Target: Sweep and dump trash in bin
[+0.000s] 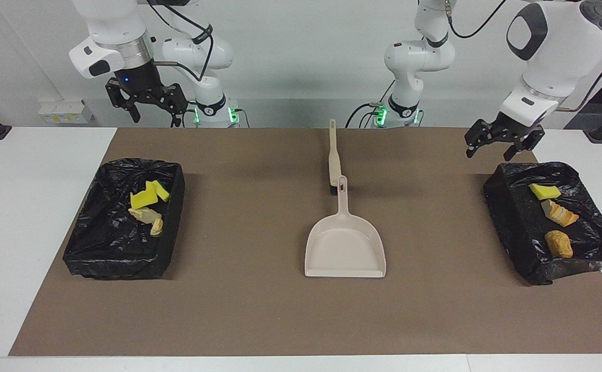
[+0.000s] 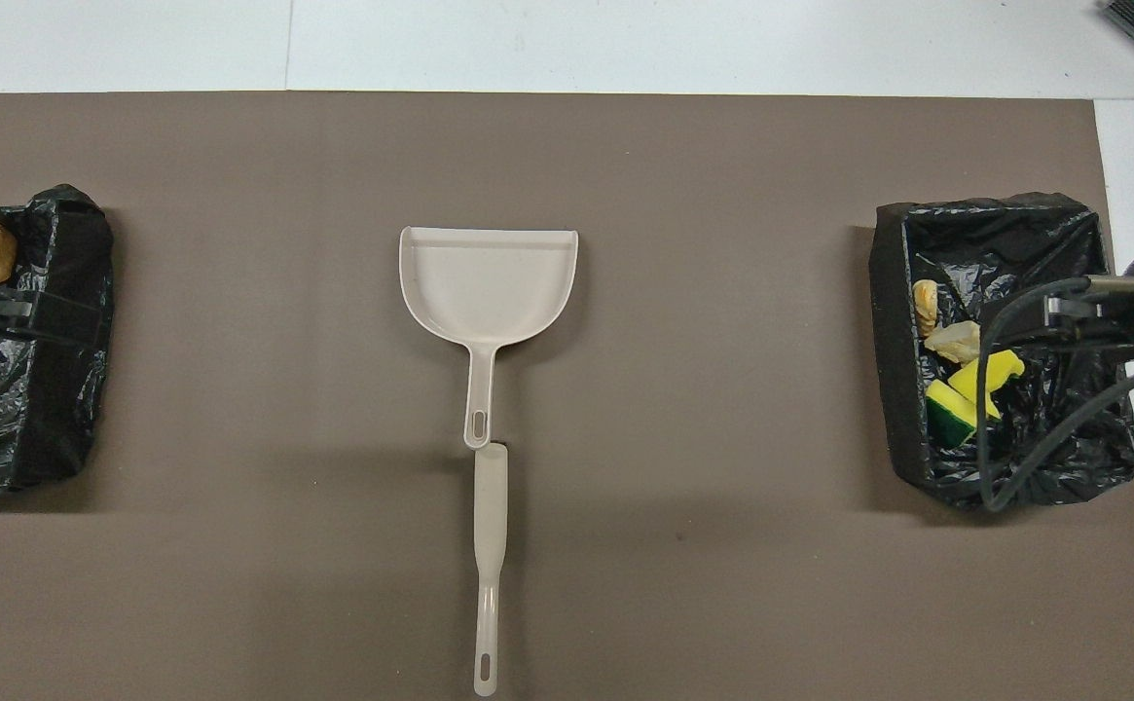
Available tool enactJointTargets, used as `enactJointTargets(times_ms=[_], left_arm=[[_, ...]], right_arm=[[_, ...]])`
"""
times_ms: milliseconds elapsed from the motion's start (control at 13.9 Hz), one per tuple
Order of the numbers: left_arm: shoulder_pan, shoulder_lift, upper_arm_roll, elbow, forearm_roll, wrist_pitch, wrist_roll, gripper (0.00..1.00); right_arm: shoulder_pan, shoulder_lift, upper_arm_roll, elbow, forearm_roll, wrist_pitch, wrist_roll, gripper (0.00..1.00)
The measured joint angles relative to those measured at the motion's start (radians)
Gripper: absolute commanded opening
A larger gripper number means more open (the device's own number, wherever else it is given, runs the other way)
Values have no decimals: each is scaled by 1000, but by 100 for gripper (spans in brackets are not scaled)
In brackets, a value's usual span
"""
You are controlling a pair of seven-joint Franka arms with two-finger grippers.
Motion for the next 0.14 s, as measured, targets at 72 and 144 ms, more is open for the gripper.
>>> enactJointTargets(times_ms=[72,144], left_arm=[[0,2,0,7,0,-20,1,100],[0,6,1,21,2,-36,2,100]], right_arm=[[0,1,0,0,1,1,0,100],[0,1,0,0,3,1,0,100]])
